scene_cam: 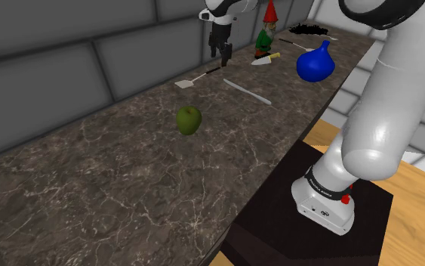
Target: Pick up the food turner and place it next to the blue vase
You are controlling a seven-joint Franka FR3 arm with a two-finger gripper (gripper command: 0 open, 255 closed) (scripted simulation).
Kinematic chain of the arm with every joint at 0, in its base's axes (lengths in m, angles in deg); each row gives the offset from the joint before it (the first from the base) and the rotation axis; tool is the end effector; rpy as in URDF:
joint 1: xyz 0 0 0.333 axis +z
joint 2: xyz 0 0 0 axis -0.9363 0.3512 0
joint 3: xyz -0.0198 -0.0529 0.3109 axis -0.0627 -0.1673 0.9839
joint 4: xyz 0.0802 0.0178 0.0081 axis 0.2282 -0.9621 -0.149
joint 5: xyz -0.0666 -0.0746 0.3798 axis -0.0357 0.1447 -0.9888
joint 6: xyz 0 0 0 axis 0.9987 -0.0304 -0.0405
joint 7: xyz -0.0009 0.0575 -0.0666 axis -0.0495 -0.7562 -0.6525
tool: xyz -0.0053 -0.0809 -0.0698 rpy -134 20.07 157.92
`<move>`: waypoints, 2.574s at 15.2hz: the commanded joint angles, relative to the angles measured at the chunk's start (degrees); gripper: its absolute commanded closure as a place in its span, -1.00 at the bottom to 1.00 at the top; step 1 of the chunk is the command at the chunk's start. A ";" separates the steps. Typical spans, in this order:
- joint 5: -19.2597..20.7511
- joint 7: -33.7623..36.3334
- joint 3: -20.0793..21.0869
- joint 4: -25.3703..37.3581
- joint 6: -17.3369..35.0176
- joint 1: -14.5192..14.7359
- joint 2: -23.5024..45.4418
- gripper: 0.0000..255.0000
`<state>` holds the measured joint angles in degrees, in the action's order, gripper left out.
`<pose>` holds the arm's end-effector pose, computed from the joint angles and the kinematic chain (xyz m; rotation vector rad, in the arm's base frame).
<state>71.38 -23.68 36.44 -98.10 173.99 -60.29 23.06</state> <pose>0.6087 -0.1021 0.4248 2.5260 1.8268 -0.0146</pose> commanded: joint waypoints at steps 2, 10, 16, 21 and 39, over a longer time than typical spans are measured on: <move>-0.85 -6.98 1.54 6.83 -0.29 -0.65 6.87 -1.00; -0.98 -15.03 4.26 14.73 1.23 -1.54 16.33 -1.00; -1.38 -15.27 4.47 13.32 4.04 -1.76 17.76 -1.00; -1.38 -15.27 4.47 13.32 4.04 -1.76 17.76 -1.00; -0.83 -15.13 4.13 15.73 -0.35 -1.62 15.73 1.00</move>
<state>70.47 -38.90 40.60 -82.82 174.31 -61.96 39.00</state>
